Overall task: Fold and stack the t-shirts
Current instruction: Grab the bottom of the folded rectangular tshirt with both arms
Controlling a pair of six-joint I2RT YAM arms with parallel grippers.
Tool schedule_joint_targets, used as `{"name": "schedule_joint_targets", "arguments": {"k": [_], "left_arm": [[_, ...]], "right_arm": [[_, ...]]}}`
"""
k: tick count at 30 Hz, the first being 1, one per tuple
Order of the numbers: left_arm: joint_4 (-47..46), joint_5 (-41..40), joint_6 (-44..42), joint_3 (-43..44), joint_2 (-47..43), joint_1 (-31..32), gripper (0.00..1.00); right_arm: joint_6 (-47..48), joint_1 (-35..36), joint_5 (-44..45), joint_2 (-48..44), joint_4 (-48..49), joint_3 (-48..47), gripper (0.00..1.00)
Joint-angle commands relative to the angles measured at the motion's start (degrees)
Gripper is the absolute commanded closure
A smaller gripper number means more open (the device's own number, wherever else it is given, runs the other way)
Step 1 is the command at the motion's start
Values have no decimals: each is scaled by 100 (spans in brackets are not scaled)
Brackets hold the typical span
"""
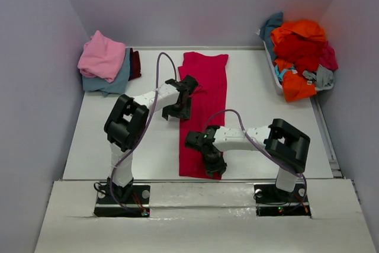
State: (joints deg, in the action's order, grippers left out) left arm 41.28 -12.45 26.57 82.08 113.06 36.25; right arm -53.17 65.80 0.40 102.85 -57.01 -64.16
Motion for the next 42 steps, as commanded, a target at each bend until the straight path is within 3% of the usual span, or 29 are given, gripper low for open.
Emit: {"name": "schedule_joint_targets", "arguments": {"k": [1, 5, 8, 16, 42], "left_arm": [[-6, -65, -29, -70, -407, -30, 23], [-6, -74, -38, -96, -416, -30, 23], [-6, -74, -38, -114, -425, -83, 23], [3, -74, -55, -79, -390, -83, 23], [-14, -100, -134, -61, -275, -83, 23]], "right_arm": [[-150, 135, 223, 104, -205, -228, 60], [-168, 135, 241, 121, -152, -255, 65], [-176, 135, 223, 113, -143, -246, 80], [-229, 135, 276, 16, -231, -193, 92], [-1196, 188, 338, -1144, -697, 597, 93]]}}
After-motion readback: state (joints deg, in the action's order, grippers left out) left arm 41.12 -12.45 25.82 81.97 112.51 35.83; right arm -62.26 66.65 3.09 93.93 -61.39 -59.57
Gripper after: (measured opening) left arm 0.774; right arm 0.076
